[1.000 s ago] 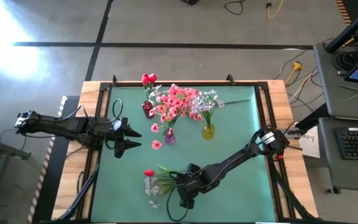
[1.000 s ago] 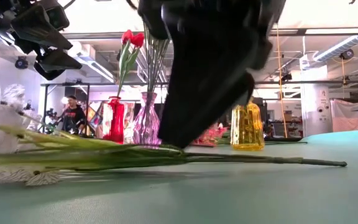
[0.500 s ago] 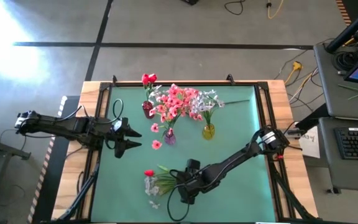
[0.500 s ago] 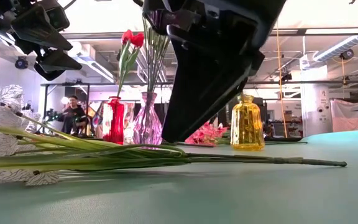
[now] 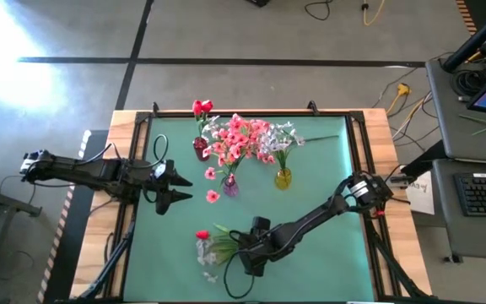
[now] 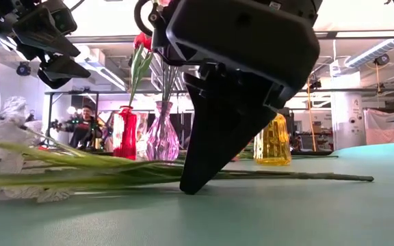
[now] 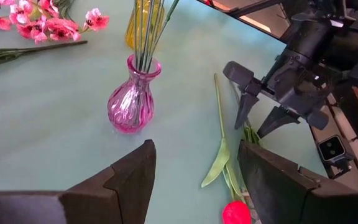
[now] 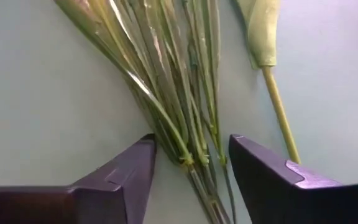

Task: Sort flowers into vase by color
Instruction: Put the bottom white flower into the yellow vase

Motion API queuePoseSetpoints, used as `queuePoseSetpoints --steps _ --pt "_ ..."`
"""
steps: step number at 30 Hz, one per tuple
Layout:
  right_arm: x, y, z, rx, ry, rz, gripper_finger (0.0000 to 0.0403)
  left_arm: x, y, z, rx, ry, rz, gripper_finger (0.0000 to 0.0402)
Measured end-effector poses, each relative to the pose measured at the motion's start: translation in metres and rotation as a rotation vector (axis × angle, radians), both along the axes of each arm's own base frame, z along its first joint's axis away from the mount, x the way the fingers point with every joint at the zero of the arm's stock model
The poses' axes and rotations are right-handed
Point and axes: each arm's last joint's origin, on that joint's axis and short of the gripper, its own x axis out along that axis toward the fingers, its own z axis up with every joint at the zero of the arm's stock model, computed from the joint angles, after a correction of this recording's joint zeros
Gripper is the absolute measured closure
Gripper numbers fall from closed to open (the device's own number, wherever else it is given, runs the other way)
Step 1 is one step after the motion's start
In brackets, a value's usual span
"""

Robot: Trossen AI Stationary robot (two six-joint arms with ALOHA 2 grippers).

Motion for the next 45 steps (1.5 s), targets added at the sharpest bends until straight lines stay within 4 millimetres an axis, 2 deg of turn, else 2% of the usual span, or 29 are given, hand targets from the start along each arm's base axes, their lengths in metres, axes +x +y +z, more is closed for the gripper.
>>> queuePoseSetpoints --steps 11,16,26,30,35,45 --pt "0.001 -0.001 0.0 0.018 0.01 0.018 0.0382 0.0 0.0 0.0 0.017 -0.001 -0.007 0.0185" --pt "-0.002 0.0 0.009 0.029 0.007 0.029 0.038 0.0 0.0 0.0 0.017 -0.001 -0.007 0.0185" --pt "-0.011 0.012 0.048 0.067 -0.074 0.123 0.0383 0.001 0.0 -0.001 0.017 0.005 -0.007 0.0185" --pt "-0.011 0.012 0.065 -0.016 -0.177 0.141 0.0383 0.001 0.0 -0.002 0.018 0.011 -0.007 0.0185" --pt "-0.009 0.013 0.078 -0.112 -0.304 0.19 0.0384 0.002 0.0 -0.002 0.018 0.017 -0.007 0.0185" --pt "-0.007 0.011 0.088 -0.201 -0.541 0.286 0.0384 0.003 0.0 -0.002 0.018 0.012 -0.007 0.0185"
